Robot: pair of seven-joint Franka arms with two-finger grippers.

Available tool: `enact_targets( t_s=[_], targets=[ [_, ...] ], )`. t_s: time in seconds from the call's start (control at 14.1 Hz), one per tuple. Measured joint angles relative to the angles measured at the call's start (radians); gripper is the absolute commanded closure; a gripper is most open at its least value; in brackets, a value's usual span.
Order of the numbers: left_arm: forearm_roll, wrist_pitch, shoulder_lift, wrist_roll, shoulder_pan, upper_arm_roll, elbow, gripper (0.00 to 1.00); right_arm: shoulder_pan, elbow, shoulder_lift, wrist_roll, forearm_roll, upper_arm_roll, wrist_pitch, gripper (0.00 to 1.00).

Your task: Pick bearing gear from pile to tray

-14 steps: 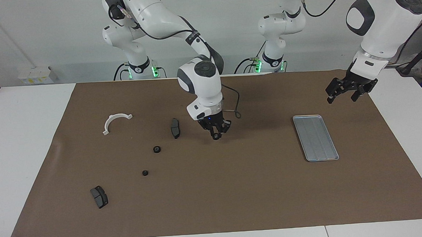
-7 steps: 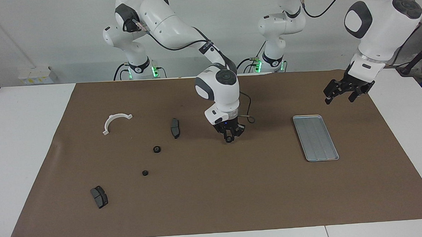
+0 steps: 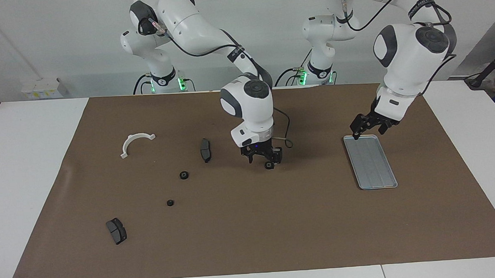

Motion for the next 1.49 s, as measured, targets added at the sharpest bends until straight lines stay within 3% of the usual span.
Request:
enact_targets(
  t_s=[0.21, 0.43, 0.64, 0.85, 1.13, 1.49],
  targets=[
    [0.000, 0.066, 0.061, -0.050, -0.098, -0.003, -0.002, 0.00, -0.101, -0.136, -0.120, -0.143, 0.000, 0.000, -0.012, 0.00],
    [0.000, 0.138, 0.134, -0.181, -0.207, -0.004, -0.004, 0.00, -0.184, -0.232, -0.184, -0.271, 0.000, 0.001, -0.010, 0.00],
    [0.000, 0.170, 0.171, -0.305, -0.286, -0.005, -0.004, 0.00, -0.271, -0.280, -0.191, -0.426, 0.000, 0.000, 0.021, 0.00],
    [0.000, 0.245, 0.193, -0.370, -0.333, -0.005, -0.005, 0.00, -0.345, -0.353, -0.190, -0.537, 0.000, 0.000, 0.131, 0.00],
    [0.000, 0.304, 0.255, -0.379, -0.363, -0.004, -0.009, 0.00, -0.356, -0.390, -0.171, -0.552, 0.000, 0.003, 0.161, 0.00],
    [0.000, 0.401, 0.271, -0.355, -0.373, -0.004, -0.072, 0.04, -0.355, -0.438, -0.167, -0.552, 0.000, 0.006, 0.161, 0.00]
  ],
)
